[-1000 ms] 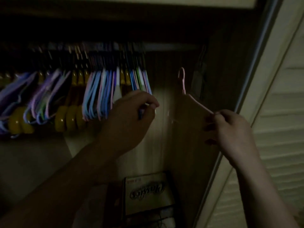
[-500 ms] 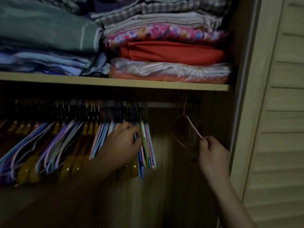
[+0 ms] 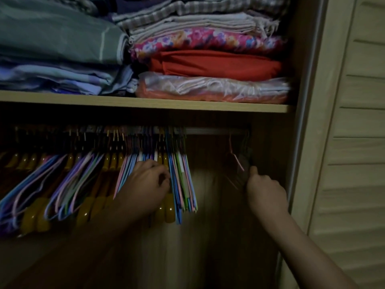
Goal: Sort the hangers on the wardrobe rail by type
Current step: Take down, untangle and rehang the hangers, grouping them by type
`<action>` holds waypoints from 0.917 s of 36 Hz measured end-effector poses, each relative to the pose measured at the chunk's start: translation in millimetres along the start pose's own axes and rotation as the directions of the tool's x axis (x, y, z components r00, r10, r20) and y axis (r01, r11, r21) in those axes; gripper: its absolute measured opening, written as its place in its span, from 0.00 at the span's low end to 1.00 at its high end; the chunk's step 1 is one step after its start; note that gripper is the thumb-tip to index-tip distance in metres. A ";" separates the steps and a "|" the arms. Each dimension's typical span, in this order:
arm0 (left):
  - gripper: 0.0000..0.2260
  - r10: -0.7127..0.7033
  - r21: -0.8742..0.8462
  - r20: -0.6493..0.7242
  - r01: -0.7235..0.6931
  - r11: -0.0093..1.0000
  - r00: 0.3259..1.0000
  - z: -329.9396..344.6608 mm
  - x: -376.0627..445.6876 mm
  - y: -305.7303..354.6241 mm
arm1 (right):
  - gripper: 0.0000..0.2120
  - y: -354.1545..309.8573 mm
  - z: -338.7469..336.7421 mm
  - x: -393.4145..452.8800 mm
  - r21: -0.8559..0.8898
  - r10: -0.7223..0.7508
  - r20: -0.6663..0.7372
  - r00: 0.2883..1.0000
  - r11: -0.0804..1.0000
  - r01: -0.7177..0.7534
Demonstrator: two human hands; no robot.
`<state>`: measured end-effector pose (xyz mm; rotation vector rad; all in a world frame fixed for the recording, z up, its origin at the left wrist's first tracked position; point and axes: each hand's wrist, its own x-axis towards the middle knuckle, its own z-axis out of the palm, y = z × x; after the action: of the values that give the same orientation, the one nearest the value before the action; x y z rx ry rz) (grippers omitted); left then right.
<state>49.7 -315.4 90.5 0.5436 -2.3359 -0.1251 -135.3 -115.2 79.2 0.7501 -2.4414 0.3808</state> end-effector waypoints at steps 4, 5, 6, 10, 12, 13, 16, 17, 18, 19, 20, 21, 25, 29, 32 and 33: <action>0.07 0.012 -0.010 -0.016 -0.012 1.000 1.000 4.0 1.0 1.2 | 0.23 -2.2 -2.7 3.5 -0.162 -0.167 0.025 0.986 0.972 0.169; 0.07 0.018 -0.009 -0.009 -0.018 1.000 1.000 4.8 1.2 1.7 | 0.22 -0.7 -0.7 4.7 -0.193 -0.189 0.038 0.981 0.962 0.193; 0.07 0.025 -0.008 0.000 -0.025 1.000 1.000 5.8 1.8 1.6 | 0.21 1.0 1.1 5.7 -0.218 -0.201 0.052 0.978 0.954 0.207; 0.07 0.037 -0.004 0.007 -0.037 0.999 0.999 9.2 2.9 -0.5 | 0.15 10.5 6.4 6.4 -0.344 -0.211 0.104 0.972 0.909 0.234; 0.08 0.042 0.004 0.004 -0.042 0.999 0.999 10.4 3.2 -1.3 | 0.13 13.1 6.1 6.7 -0.418 -0.209 0.134 0.969 0.874 0.246; 0.08 0.043 0.007 0.007 -0.043 0.999 0.999 10.4 3.0 -1.1 | 0.13 13.0 6.1 6.9 -0.461 -0.209 0.146 0.967 0.850 0.254; 0.08 0.043 0.003 0.016 -0.043 0.999 0.999 10.2 2.9 0.0 | 0.12 11.1 6.7 7.0 -0.536 -0.195 0.155 0.968 0.807 0.249; 0.08 0.043 0.002 0.018 -0.043 0.999 0.999 10.4 2.9 -0.1 | 0.12 11.2 6.9 7.5 -0.536 -0.186 0.150 0.971 0.810 0.238; 0.08 0.043 0.002 0.019 -0.043 0.999 0.999 11.0 3.0 -0.5 | 0.13 11.4 6.4 8.1 -0.520 -0.178 0.141 0.974 0.824 0.226; 0.08 0.042 0.003 0.020 -0.042 0.999 0.999 11.6 3.0 -1.1 | 0.14 10.8 5.2 8.0 -0.492 -0.176 0.132 0.976 0.843 0.218; 0.08 0.040 0.004 0.018 -0.040 0.999 0.999 12.3 3.1 -1.9 | 0.16 9.8 4.1 7.3 -0.458 -0.179 0.127 0.976 0.862 0.218; 0.08 0.037 0.005 0.017 -0.037 0.999 0.999 12.9 3.2 -3.0 | 0.19 7.2 2.4 6.1 -0.414 -0.187 0.131 0.974 0.882 0.225; 0.06 0.018 0.009 0.039 -0.018 1.000 0.999 13.7 2.2 -6.1 | 0.19 -11.3 -7.8 -4.8 -0.041 -0.285 0.111 0.952 0.956 0.290; 0.05 0.006 -0.007 0.036 -0.006 1.000 0.999 12.9 -0.1 -10.2 | 0.10 -41.3 -1.9 -11.9 0.501 -0.254 0.151 0.955 0.853 0.147; 0.05 0.001 -0.005 0.024 -0.001 1.000 1.000 11.7 -3.3 -11.4 | 0.12 -59.1 15.6 -14.3 0.699 -0.208 0.215 0.954 0.715 -0.002; 0.05 -0.001 -0.006 0.026 0.002 1.000 1.000 11.2 -3.8 -12.2 | 0.14 -63.7 22.3 -14.3 0.739 -0.200 0.256 0.946 0.671 -0.059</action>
<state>48.9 -325.7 77.0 0.5435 -2.3597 -0.1411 -97.5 -169.4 59.4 1.3261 -2.4998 1.3831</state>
